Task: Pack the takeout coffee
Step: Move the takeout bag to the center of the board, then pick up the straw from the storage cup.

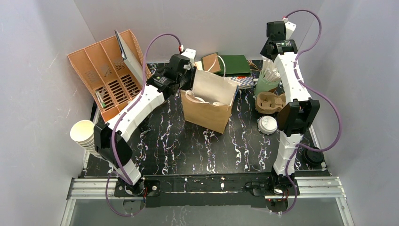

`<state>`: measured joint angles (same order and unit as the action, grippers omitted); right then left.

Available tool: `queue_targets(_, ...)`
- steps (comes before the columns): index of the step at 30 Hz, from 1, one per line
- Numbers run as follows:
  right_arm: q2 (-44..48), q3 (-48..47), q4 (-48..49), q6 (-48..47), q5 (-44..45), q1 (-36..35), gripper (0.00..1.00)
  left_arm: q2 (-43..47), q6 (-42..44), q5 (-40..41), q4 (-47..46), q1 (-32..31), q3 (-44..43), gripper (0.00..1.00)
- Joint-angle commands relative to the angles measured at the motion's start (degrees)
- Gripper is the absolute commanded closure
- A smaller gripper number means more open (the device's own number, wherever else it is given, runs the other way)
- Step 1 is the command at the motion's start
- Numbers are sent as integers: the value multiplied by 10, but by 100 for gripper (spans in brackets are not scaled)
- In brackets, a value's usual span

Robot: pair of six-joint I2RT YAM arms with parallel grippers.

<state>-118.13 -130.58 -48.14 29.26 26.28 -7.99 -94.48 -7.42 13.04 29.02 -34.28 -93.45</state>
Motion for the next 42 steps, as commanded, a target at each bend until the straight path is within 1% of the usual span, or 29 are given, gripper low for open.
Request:
queue_targets(1,27,17,63,-3,31,2,58,-2,-3,8,-8,2,-42,57)
queue_targets(4,17,8,60,-4,31,2,59,-1,-1,20,5,2,-70,52)
queue_targets(7,11,5,60,-3,26,2,60,4,1,37,28,2,-92,51)
queue_targets(10,8,6,60,-3,20,2,65,20,1,62,42,2,-99,50)
queue_targets(12,7,5,55,-2,14,2,66,33,2,78,43,3,-96,49)
queue_targets(14,7,8,45,2,10,2,63,45,5,90,44,3,-94,48)
queue_targets(17,15,28,46,2,15,2,50,54,10,101,48,3,-92,48)
queue_targets(18,17,35,50,-1,16,2,47,56,11,103,48,3,-91,48)
queue_targets(19,18,38,52,-4,17,2,46,59,12,106,49,3,-89,48)
queue_targets(20,16,39,52,-5,18,2,48,61,12,107,48,3,-87,48)
queue_targets(25,13,38,52,-5,11,3,62,68,14,113,52,3,-83,48)
queue_targets(27,15,38,53,-5,12,2,72,72,14,114,53,3,-80,48)
queue_targets(28,18,38,54,-7,13,2,81,74,14,115,53,3,-78,47)
queue_targets(32,31,35,51,-13,13,2,99,79,13,116,54,3,-75,47)
queue_targets(37,54,9,37,-29,13,2,99,81,17,111,54,3,-76,47)
queue_targets(42,96,6,37,-49,3,2,99,87,18,110,56,3,-76,47)
